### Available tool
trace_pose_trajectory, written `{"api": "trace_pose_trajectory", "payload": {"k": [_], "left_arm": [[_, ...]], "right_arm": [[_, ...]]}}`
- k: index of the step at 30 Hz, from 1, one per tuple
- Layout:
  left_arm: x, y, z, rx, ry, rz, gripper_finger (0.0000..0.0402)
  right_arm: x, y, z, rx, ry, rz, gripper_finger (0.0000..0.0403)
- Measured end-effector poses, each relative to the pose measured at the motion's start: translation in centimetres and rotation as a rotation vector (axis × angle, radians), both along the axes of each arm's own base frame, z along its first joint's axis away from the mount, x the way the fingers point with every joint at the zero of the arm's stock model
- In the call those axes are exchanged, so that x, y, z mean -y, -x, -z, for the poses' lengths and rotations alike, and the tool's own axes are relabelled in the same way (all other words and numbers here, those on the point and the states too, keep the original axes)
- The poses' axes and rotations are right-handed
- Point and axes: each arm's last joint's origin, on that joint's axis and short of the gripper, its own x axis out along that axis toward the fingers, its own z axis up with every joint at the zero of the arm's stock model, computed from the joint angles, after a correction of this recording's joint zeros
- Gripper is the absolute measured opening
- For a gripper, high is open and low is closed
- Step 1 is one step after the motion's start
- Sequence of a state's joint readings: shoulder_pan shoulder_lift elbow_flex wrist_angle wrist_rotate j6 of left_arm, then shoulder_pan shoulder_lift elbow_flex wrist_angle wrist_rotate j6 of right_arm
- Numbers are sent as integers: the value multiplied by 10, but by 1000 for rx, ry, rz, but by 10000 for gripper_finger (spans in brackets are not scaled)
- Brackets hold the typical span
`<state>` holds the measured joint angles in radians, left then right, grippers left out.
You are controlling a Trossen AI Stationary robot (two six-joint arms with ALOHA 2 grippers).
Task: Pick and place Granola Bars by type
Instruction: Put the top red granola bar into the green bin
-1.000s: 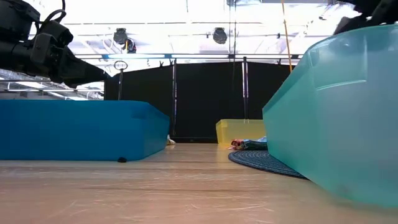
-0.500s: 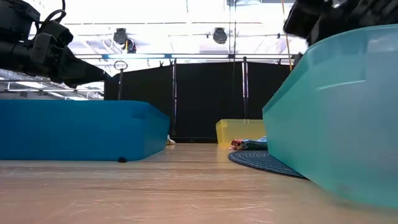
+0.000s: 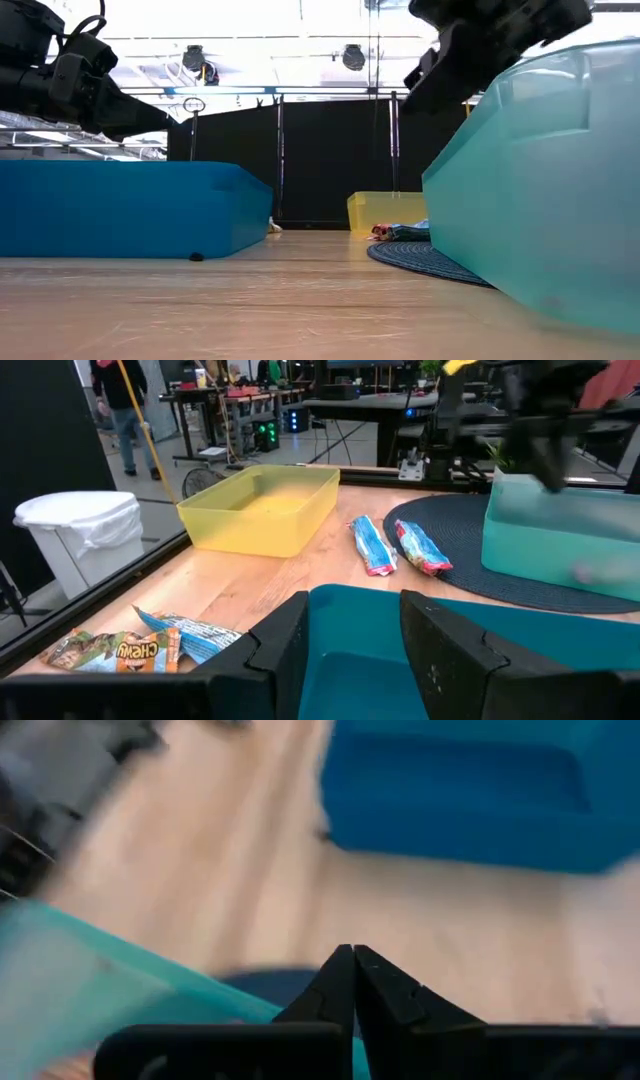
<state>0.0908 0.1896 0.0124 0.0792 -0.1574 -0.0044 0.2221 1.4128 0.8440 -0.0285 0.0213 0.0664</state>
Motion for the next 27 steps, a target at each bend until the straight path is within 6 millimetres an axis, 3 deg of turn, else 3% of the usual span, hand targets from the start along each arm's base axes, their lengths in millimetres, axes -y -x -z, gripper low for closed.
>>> {"api": "trace_pose_trajectory", "payload": {"k": [8,14,22,27], "left_arm": [[0,0,0,0,0,0,161],[0,0,0,0,0,0,161],[0,0,0,0,0,0,161],[0,0,0,0,0,0,161]], "right_arm": [[64,9,0,-306,212,143,3],[103,17,5,-393,253,202,19],[123,17,6,-391,271,239,156],[128,12,20,-437,264,246,224]]}}
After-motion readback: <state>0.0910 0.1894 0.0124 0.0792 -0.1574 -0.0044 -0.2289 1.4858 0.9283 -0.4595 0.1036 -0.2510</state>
